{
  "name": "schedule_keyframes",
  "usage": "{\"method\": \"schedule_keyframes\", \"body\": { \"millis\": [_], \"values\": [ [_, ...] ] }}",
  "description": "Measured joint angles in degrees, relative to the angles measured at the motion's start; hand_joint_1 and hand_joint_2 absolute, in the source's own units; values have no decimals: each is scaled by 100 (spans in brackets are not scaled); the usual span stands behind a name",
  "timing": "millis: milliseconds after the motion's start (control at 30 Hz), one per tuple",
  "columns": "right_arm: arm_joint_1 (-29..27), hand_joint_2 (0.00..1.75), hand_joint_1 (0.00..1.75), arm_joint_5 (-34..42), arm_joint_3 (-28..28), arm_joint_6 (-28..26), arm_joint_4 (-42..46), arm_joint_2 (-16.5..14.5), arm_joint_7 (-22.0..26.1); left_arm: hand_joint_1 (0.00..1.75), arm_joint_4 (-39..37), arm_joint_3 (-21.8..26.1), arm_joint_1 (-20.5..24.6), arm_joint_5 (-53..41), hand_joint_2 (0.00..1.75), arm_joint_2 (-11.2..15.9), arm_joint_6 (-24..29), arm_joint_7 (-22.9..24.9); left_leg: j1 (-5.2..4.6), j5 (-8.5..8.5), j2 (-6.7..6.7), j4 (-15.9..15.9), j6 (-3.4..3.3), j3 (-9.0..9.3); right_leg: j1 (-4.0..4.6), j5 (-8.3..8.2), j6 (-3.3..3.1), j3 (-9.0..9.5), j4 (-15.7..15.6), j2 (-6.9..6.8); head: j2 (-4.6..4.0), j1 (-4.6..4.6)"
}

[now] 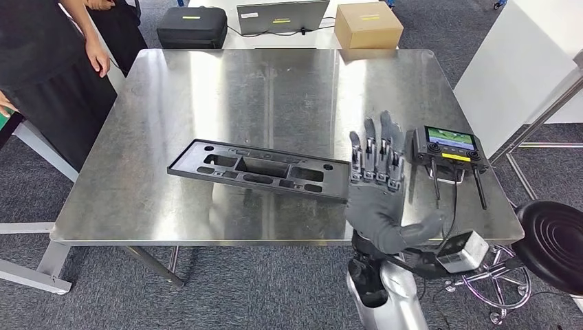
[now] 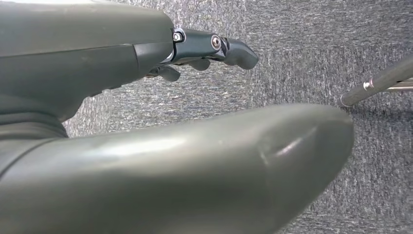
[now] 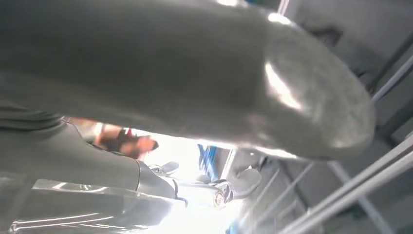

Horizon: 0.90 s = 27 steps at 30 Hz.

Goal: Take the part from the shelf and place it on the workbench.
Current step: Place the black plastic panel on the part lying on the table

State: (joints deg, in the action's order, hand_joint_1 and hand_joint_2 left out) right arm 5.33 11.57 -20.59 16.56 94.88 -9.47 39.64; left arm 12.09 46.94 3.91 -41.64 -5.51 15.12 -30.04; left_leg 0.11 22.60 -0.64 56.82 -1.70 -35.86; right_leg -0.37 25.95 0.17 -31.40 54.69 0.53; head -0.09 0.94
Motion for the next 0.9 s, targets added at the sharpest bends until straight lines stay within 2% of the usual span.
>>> {"method": "schedule_keyframes", "body": {
  "millis": [167,367,500,633,700,733,800,833,867,900],
  "values": [
    [-677,0,0,-402,661,-105,476,71,19,0,0,33,-37,-74,0,16,-36,-118,-5,10,0,3,-4,1,-15,2,4,6,-3,0,0,1],
    [-1013,0,0,-529,1088,-259,881,65,20,0,0,34,-46,-110,0,28,-37,-193,-14,26,1,14,-28,7,-30,6,16,18,-3,2,0,2],
    [-1132,0,0,-479,1243,-368,1011,42,20,0,0,34,-46,-155,0,29,-57,-256,-18,60,1,54,-81,14,-38,26,54,47,-4,1,0,1],
    [-1237,0,0,-454,1447,-386,1146,-13,20,0,-1,34,-47,-223,0,27,-111,-308,-25,59,5,28,-171,50,-42,41,111,69,-6,-1,0,1],
    [-1265,0,0,-432,1531,-386,1206,-32,22,0,-2,34,-45,-251,0,17,-128,-314,-5,8,20,-73,-239,121,-34,177,118,-23,210,-8,0,-3],
    [-1277,0,0,-426,1571,-386,1224,-37,23,0,-2,34,-43,-261,0,13,-132,-316,7,-11,29,-112,-266,148,-35,331,102,-159,501,-12,0,-8],
    [-1308,0,0,-421,1646,-386,1235,-35,25,0,-2,34,-38,-272,0,11,-136,-319,-2,-19,35,-120,-284,141,-52,688,76,-550,1301,-15,0,-15],
    [-1328,0,0,-418,1681,-384,1235,-34,25,0,-2,35,-39,-274,0,12,-138,-321,-4,-23,35,-118,-280,130,-63,797,91,-696,1603,-16,0,-16],
    [-1345,0,0,-415,1712,-380,1235,-33,25,0,-2,37,-42,-275,0,12,-139,-325,-5,-31,34,-116,-272,121,-76,811,130,-730,1694,-17,0,-16],
    [-1356,0,0,-411,1735,-375,1235,-33,25,0,-2,38,-45,-273,0,11,-139,-332,-3,-41,32,-113,-259,115,-91,731,184,-634,1536,-19,0,-19]
  ]
}}
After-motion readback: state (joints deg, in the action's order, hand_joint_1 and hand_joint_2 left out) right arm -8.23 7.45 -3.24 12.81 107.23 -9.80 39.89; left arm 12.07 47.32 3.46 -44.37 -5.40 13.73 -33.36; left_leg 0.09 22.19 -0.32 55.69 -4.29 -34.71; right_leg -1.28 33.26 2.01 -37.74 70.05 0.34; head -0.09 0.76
